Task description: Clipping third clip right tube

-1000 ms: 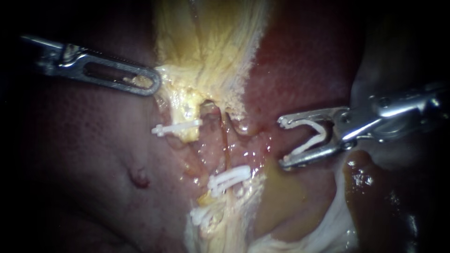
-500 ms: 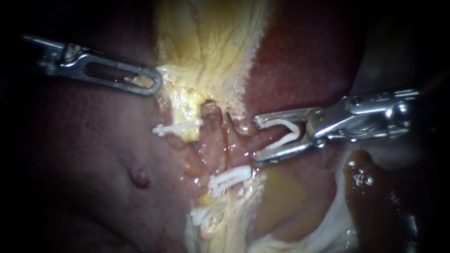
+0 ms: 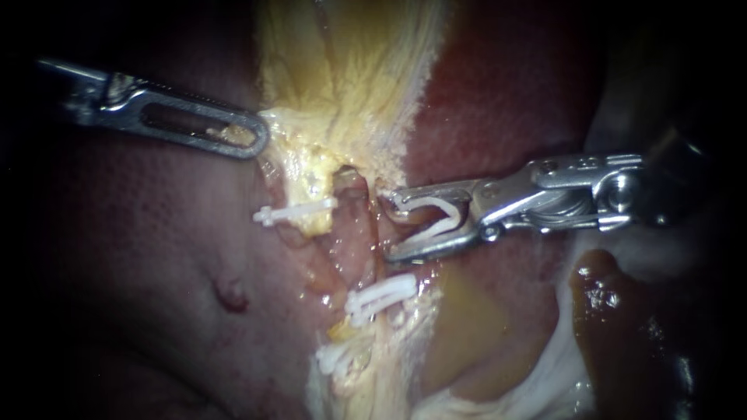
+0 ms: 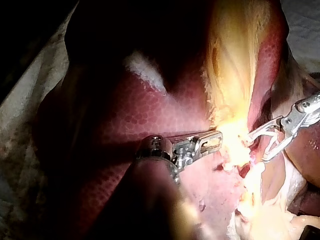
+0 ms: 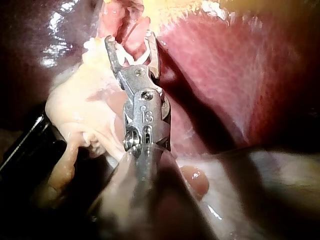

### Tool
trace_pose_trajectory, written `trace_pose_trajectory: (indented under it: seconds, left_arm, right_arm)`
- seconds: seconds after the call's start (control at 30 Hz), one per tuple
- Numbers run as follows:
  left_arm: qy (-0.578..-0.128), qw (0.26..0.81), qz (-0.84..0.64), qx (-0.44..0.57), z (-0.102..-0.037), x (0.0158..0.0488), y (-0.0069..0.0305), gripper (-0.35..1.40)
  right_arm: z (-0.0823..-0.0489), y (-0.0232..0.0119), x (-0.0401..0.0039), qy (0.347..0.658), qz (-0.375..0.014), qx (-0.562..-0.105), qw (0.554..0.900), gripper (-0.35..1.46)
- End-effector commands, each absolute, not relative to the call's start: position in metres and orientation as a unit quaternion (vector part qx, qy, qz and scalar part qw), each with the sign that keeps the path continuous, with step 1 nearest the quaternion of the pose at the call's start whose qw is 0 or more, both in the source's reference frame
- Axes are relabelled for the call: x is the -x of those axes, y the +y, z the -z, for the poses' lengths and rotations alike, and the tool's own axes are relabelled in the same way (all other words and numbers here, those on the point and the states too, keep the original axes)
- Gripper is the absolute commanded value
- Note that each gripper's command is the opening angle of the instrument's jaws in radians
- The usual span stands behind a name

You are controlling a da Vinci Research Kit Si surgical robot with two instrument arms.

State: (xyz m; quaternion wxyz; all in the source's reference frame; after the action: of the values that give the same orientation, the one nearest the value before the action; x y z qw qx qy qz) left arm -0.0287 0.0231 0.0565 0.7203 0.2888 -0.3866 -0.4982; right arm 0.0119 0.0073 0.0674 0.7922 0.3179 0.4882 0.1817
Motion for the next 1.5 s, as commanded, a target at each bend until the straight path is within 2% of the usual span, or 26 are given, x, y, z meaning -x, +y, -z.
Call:
trace_pose_trajectory:
  seconds: [0.03,0.33,0.67,1.03,1.5]
  left_arm:
    - [-0.387,0.720,0.498,-0.289,-0.0564,0.0287,0.0231,-0.35]
    - [-0.387,0.720,0.498,-0.289,-0.0564,0.0287,0.0231,-0.35]
    - [-0.387,0.720,0.498,-0.289,-0.0565,0.0287,0.0231,-0.35]
    - [-0.387,0.720,0.498,-0.289,-0.0565,0.0287,0.0231,-0.35]
    - [-0.387,0.720,0.498,-0.289,-0.0566,0.0286,0.0232,-0.35]
  right_arm:
    - [-0.0675,0.0073,-0.0121,0.488,-0.182,-0.318,0.792,0.50]
    - [-0.0686,0.0074,-0.0134,0.498,-0.193,-0.321,0.782,0.50]
    - [-0.0697,0.0074,-0.0149,0.526,-0.212,-0.359,0.741,0.50]
    - [-0.0696,0.0075,-0.0162,0.560,-0.217,-0.392,0.697,0.50]
    - [-0.0685,0.0072,-0.0162,0.572,-0.216,-0.422,0.669,0.50]
